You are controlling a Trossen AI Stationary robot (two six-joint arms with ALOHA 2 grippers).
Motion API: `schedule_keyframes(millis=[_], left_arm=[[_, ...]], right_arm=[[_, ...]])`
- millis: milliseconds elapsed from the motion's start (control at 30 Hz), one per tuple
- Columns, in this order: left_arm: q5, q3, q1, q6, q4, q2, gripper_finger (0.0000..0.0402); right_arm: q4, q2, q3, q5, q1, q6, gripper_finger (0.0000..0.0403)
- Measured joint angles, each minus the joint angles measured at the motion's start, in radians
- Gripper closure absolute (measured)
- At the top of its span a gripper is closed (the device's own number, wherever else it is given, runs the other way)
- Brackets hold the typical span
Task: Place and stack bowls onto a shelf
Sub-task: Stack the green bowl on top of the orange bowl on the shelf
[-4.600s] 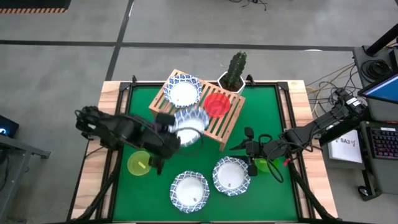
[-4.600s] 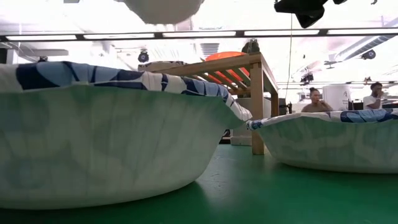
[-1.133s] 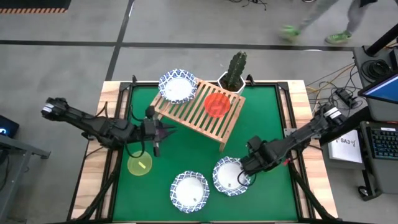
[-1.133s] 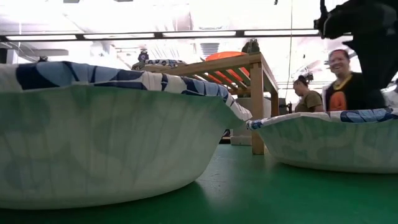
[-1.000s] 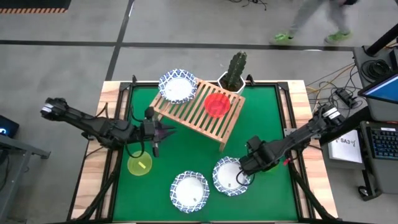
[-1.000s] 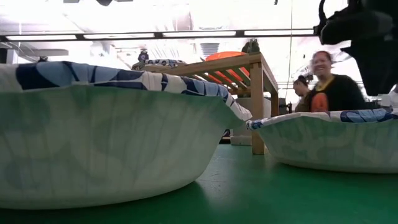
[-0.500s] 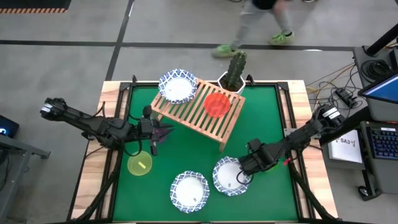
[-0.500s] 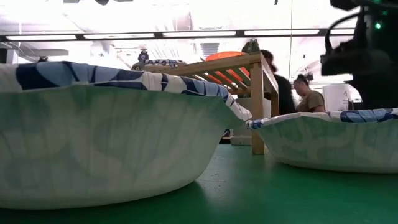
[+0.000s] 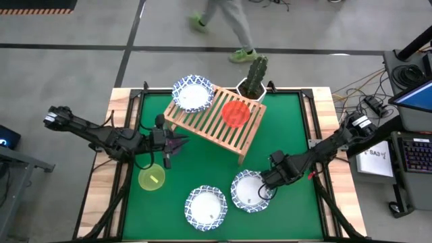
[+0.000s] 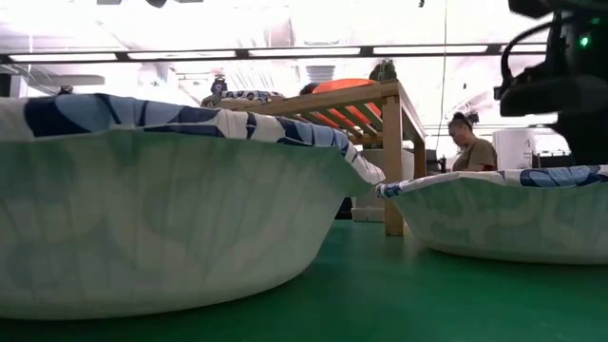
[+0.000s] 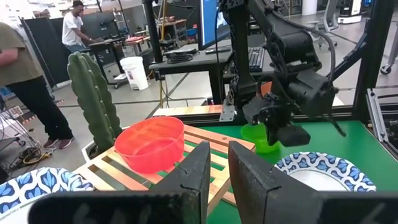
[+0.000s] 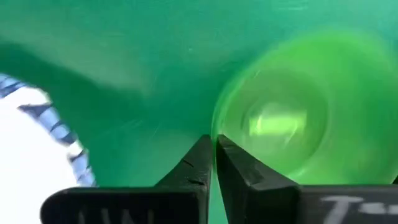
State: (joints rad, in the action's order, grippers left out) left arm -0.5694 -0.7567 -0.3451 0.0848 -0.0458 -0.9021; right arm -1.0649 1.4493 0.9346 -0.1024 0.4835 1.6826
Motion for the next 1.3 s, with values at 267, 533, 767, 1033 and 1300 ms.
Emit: schedule_keyframes(millis=[267,533,767,1033,1300], left_arm=[[0.001,0.000,0.000,0.006,-0.006,-0.005,0.0361],[0.001,0.000,0.000,0.022,-0.007,-0.011,0.0361],[0.001,0.000,0.000,0.030,-0.015,-0.013,0.0361],[0.001,0.000,0.000,0.038,-0.015,-0.012,0.0361],[0.001,0.000,0.000,0.038,-0.006,-0.012,0.0361]], right_arm=[[-0.186,-0.113,0.197,-0.089,0.001,-0.122,0.0394],[-0.181,-0.190,0.462,-0.571,0.015,-0.452,0.0394],[0.033,-0.184,0.557,-0.803,-0.058,-1.050,0.0394],[0.268,-0.157,0.553,-0.580,-0.277,-1.501,0.0394],[0.298,-0.097,0.551,-0.366,-0.450,-1.632,0.0394]])
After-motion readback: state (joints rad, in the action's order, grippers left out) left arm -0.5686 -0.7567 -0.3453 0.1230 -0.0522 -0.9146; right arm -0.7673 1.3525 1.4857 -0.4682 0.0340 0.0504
